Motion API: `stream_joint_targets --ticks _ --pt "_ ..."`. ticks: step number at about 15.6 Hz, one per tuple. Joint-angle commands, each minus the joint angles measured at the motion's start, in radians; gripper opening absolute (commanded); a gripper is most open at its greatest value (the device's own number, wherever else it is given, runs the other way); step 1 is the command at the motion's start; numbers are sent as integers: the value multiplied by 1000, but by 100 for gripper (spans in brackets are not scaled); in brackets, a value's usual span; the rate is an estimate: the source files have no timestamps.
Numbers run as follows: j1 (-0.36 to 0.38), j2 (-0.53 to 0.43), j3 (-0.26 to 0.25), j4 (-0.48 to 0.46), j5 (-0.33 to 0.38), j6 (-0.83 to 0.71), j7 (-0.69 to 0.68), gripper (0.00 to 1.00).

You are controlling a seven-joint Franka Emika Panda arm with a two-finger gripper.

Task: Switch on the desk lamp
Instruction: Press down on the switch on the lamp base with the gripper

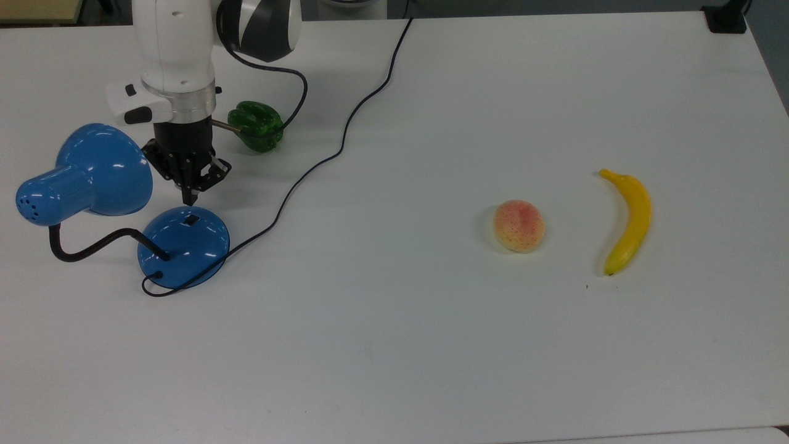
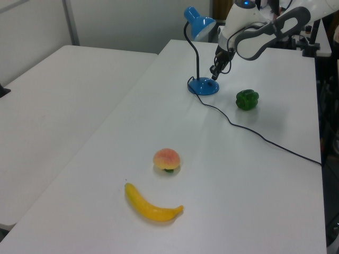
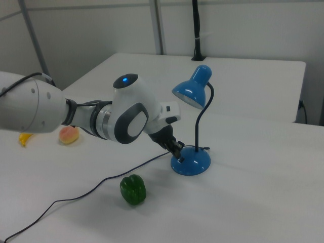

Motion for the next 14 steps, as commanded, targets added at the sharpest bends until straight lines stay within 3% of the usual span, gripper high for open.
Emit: stream_joint_targets --ticks 1,14 --pt "-5 19 0 -5 -24 51 3 0" --pt "-8 65 -2 1 -36 153 5 0"
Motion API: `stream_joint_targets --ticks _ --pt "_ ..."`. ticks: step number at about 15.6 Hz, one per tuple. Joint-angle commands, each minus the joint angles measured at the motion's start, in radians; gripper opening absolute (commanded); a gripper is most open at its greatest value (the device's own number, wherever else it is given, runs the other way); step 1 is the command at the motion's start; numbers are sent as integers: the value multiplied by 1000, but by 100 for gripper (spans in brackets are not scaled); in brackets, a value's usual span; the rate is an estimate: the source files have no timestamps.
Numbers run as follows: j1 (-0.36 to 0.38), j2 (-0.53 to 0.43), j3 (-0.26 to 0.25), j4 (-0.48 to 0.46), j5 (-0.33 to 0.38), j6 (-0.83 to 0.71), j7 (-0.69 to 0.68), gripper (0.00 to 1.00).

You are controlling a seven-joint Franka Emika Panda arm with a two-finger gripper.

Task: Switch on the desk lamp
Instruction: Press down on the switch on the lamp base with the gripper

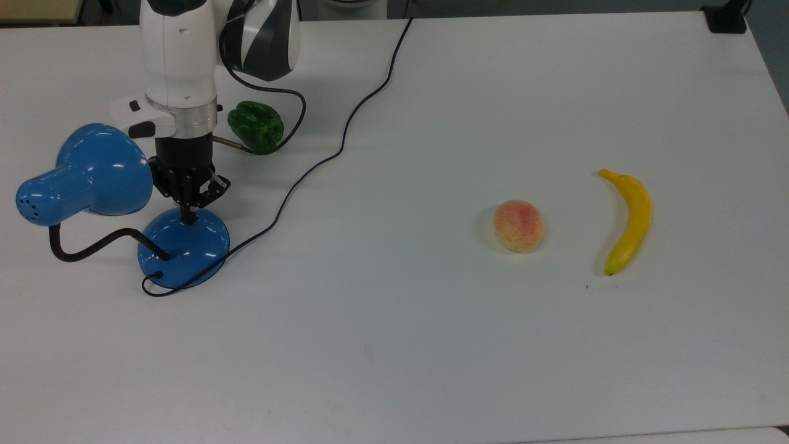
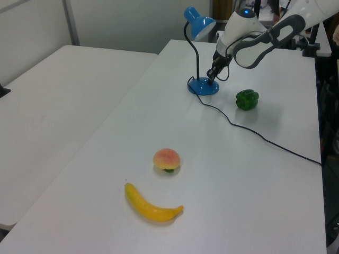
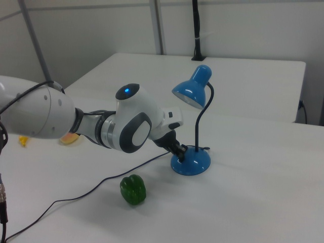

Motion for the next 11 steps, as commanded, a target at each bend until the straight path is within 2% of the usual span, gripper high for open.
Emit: stream_joint_targets --ticks 1,11 --pt "-4 5 -2 2 -25 31 5 0" --pt "-7 28 -2 15 -28 60 5 0"
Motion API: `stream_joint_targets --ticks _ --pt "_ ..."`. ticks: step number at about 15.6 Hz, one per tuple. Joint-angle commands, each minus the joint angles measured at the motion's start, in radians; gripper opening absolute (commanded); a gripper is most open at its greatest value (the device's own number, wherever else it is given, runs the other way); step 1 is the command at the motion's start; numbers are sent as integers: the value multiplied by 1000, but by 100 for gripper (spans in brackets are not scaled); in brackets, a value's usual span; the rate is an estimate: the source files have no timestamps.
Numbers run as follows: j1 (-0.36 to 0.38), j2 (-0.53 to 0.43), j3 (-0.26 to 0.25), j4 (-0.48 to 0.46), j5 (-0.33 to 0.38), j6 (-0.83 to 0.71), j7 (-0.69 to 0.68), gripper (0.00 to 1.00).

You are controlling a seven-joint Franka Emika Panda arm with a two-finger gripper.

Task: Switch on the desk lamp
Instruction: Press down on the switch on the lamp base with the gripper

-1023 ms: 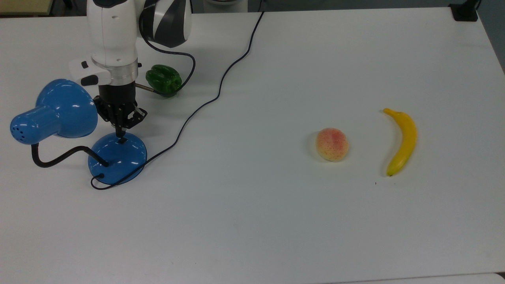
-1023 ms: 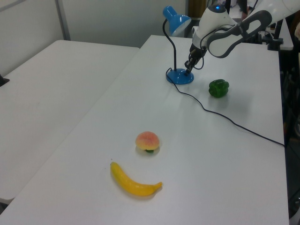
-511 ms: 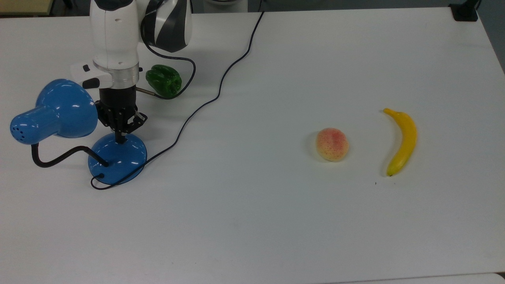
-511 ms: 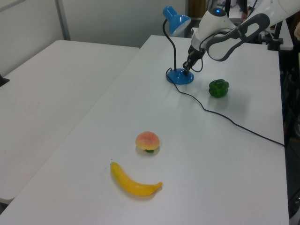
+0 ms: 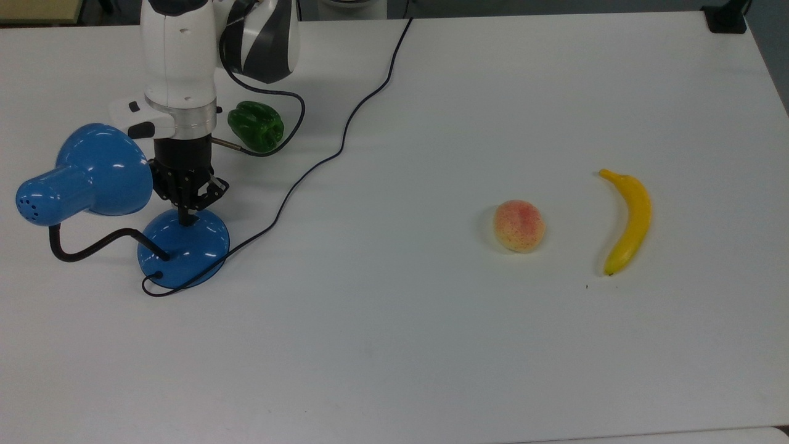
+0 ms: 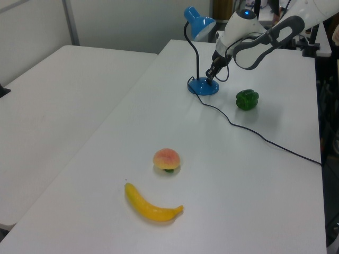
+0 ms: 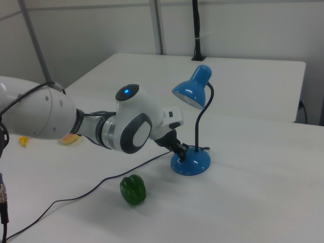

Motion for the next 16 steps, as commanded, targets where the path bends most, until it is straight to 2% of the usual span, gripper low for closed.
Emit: stream_joint_targets --ticks 1,11,16 --pt "-5 21 -2 12 -22 30 3 0" --pt "-14 37 0 26 -29 30 2 0" --pt "-13 -17 1 11 -27 12 11 0"
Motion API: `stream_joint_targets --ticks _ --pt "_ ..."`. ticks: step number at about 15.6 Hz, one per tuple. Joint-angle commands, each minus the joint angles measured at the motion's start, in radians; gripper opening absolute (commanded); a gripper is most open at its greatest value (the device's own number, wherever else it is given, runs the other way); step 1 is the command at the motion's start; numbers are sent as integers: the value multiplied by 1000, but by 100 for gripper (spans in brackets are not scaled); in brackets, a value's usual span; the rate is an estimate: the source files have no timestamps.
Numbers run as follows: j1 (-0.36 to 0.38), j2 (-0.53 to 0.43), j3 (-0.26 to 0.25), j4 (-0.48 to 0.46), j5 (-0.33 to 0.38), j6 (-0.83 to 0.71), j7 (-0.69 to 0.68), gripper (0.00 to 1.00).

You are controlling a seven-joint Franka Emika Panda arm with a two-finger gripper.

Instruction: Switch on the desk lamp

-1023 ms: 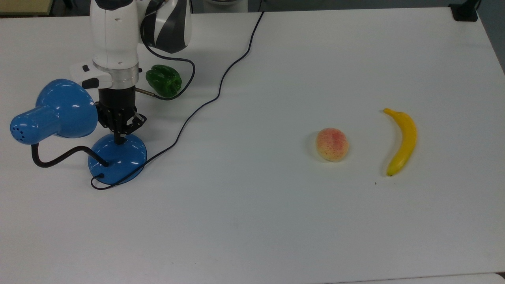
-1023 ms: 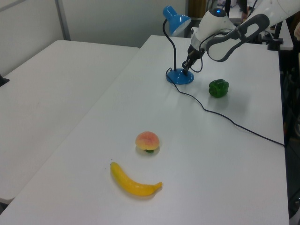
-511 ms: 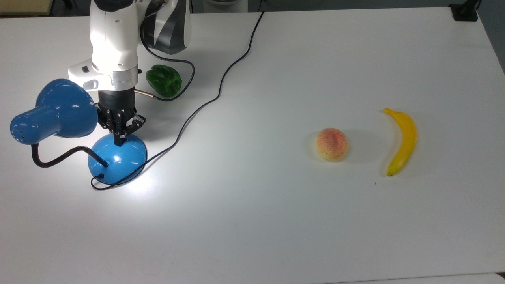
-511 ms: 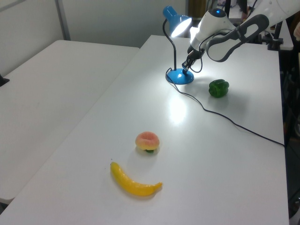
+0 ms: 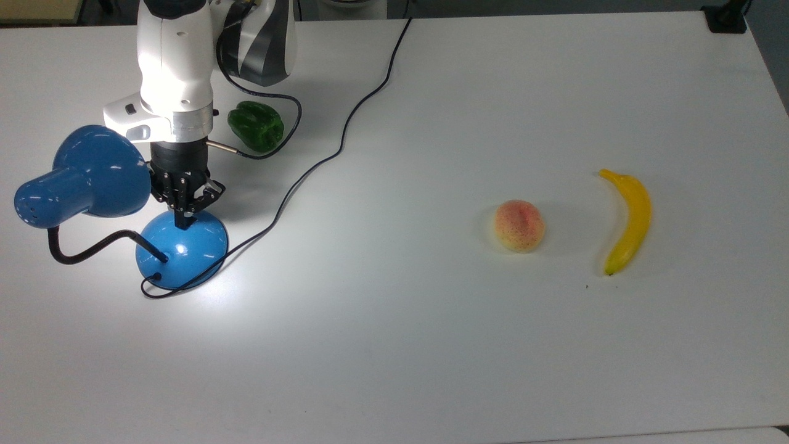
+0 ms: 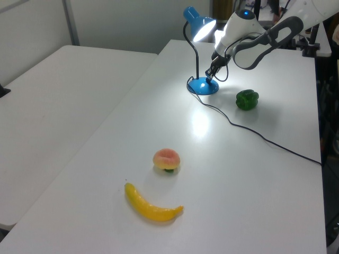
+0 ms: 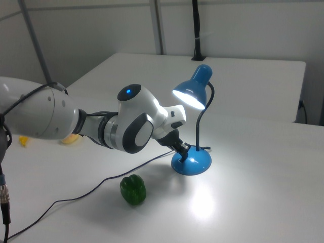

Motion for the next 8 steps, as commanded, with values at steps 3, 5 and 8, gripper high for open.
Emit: stream_joint_targets --ticks 3,5,8 --pt "1 -75 9 -33 -21 -60 14 0" --pt "8 -109 20 -44 -19 -175 14 0" --pt "15 -144 73 -42 -19 -344 2 0"
